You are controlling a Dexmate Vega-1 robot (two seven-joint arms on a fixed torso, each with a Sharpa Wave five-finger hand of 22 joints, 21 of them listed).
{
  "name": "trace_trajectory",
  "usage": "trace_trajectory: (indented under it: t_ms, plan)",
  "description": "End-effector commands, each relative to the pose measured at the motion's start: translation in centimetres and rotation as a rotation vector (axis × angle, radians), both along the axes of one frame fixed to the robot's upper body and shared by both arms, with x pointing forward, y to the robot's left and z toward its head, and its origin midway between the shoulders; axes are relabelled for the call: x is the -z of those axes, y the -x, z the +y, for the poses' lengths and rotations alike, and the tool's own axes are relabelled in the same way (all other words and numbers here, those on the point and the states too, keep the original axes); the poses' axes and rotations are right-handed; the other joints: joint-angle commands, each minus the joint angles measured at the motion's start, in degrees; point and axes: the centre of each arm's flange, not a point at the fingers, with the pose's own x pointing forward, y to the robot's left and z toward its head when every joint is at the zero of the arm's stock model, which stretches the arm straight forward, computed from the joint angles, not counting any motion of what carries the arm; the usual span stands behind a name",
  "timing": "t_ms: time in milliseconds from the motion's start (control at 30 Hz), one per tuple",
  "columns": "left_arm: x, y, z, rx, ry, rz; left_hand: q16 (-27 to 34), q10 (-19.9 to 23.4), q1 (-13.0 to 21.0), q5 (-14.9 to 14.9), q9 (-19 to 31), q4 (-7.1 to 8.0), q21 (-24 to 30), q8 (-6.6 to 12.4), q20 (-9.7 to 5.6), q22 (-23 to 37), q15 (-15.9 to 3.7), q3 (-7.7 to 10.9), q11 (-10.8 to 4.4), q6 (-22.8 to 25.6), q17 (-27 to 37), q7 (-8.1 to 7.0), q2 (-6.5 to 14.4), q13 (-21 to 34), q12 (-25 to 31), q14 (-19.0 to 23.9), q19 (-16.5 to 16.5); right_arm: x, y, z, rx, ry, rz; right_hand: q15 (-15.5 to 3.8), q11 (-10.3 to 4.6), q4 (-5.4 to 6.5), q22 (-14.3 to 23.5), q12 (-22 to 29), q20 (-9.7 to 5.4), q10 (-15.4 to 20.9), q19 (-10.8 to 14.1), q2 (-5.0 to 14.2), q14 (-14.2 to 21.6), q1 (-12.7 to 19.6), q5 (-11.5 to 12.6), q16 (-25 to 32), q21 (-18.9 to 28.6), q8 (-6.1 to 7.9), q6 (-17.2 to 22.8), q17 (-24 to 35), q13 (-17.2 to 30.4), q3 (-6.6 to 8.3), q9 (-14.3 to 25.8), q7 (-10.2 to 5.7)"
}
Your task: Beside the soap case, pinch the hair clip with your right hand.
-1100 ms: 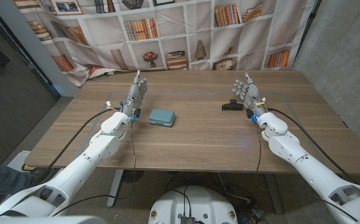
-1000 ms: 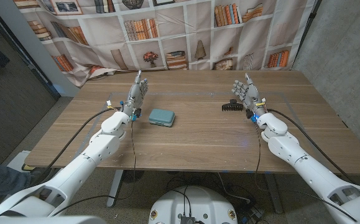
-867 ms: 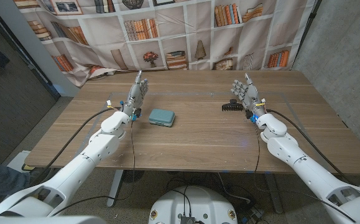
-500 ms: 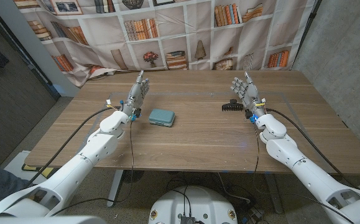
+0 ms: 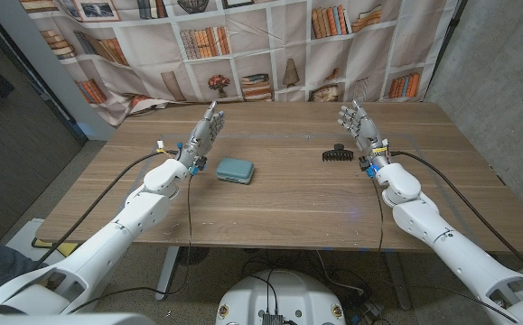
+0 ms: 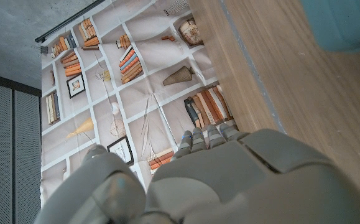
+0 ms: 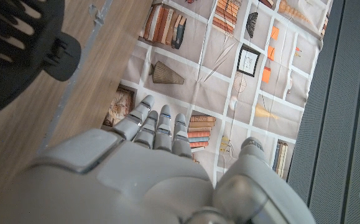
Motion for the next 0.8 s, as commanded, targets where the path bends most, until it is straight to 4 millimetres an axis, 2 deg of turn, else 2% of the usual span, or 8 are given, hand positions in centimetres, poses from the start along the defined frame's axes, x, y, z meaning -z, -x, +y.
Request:
trace_trajectory:
  t_ms: [33,100,367,467,567,633,667,800]
  plan:
    - [-0.2,0.7,-0.1,0.008,-0.021,-0.041,-0.16,0.67,0.68,-0.22,0.24,-0.21,0.17,-0.09,0.34,0.09,0.00,0.34,-0.02,0.40,0.12,-0.04,0.18,0.33,0.06,0.27,0.16,-1.0,1.4,-0.5,0.127,0.096,-0.058,-0.22,-0.74,-0.52,0.10,0.48,-3.36,0.47,0.67,-0.02,0.48,0.97,0.06,0.06,0.08,0.49,1.02,0.13,0.17,0.25,0.22,-0.48]
    - [-0.2,0.8,0.0,0.004,-0.022,-0.044,-0.17,0.67,0.81,-0.27,0.24,-0.27,0.14,-0.13,0.29,0.08,-0.02,0.38,-0.01,0.37,0.11,-0.11,0.22,0.33,0.03,0.32,0.15,-1.1,1.6,-0.6,0.134,0.098,-0.058,-0.28,-1.37,-0.73,0.09,0.50,-3.35,0.73,0.73,-0.05,0.56,1.32,0.02,0.02,0.02,0.49,1.22,0.13,0.17,0.34,0.22,-0.64]
    - [-0.3,1.1,0.5,-0.012,-0.024,-0.048,-0.27,0.85,1.41,-0.50,0.24,-0.56,0.12,-0.23,0.60,0.07,0.03,0.53,-0.02,0.49,0.10,-0.11,0.42,0.33,-0.05,0.47,0.36,-1.4,2.0,-0.9,0.179,0.159,-0.046,-0.35,-0.92,-1.03,0.08,0.43,-3.32,0.89,0.85,-0.13,0.62,1.85,-0.05,-0.05,-0.05,0.50,1.60,0.12,0.16,0.43,0.23,-0.71]
    - [-0.4,1.1,0.7,-0.030,-0.026,-0.073,-0.25,1.13,1.74,-0.64,0.25,-0.72,0.11,-0.26,0.77,0.07,0.00,0.59,-0.19,0.62,0.10,-0.15,0.51,0.34,-0.02,0.75,0.49,-1.5,2.1,-1.0,0.193,0.182,-0.047,-0.43,-1.21,-1.15,0.08,0.37,-3.36,0.84,0.86,-0.10,0.59,2.09,-0.07,-0.09,-0.09,0.48,1.68,0.12,0.16,0.51,0.23,-0.70]
    - [-0.5,1.0,0.9,-0.029,-0.028,-0.118,0.17,4.49,3.73,-1.69,0.28,-1.79,1.13,0.15,1.42,0.00,-0.42,0.69,-0.15,3.31,0.08,-0.26,0.49,0.35,0.60,3.75,4.54,-1.6,2.2,-1.0,0.212,0.196,-0.048,-0.48,-1.79,-1.44,0.08,0.34,-3.38,1.13,1.01,0.10,0.68,2.84,-0.11,-0.14,-0.17,1.01,3.42,0.11,0.15,0.77,0.29,-1.03]
    - [-0.6,1.0,0.9,-0.041,-0.025,-0.142,0.32,6.45,4.45,-2.33,0.31,-2.30,1.50,0.42,1.30,-0.06,-0.64,0.26,-0.05,5.29,0.08,-0.30,-0.18,0.36,0.84,5.50,6.83,-1.8,2.3,-1.0,0.226,0.208,-0.051,-0.53,-2.32,-1.55,0.09,0.41,-3.49,1.52,1.25,0.22,1.04,3.20,-0.14,-0.05,-0.15,1.19,4.13,0.11,0.15,0.90,0.34,-1.59]
    - [-0.6,1.1,0.8,-0.053,-0.033,-0.150,0.38,7.33,4.67,-2.53,0.31,-2.45,1.57,0.50,1.44,-0.08,-0.78,0.10,0.16,5.99,0.08,-0.36,-0.39,0.37,0.97,6.16,7.57,-1.8,2.4,-1.0,0.231,0.222,-0.056,-0.59,-2.99,-1.63,0.10,0.38,-3.43,1.59,1.21,0.26,1.11,3.44,-0.17,-0.07,-0.22,1.22,4.42,0.11,0.15,0.97,0.37,-1.84]
    - [-0.8,1.3,0.8,-0.092,-0.047,-0.157,0.54,8.18,4.99,-2.77,0.32,-2.62,1.77,0.60,1.65,-0.09,-0.64,-0.04,-0.13,6.91,0.08,-0.53,-0.52,0.36,1.03,7.29,8.78,-1.9,2.6,-1.0,0.245,0.241,-0.059,-0.60,-4.09,-1.81,0.11,0.43,-3.35,2.09,1.68,0.25,1.47,3.99,-0.21,-0.04,-0.16,0.81,3.89,0.10,0.14,1.08,0.41,-2.44]
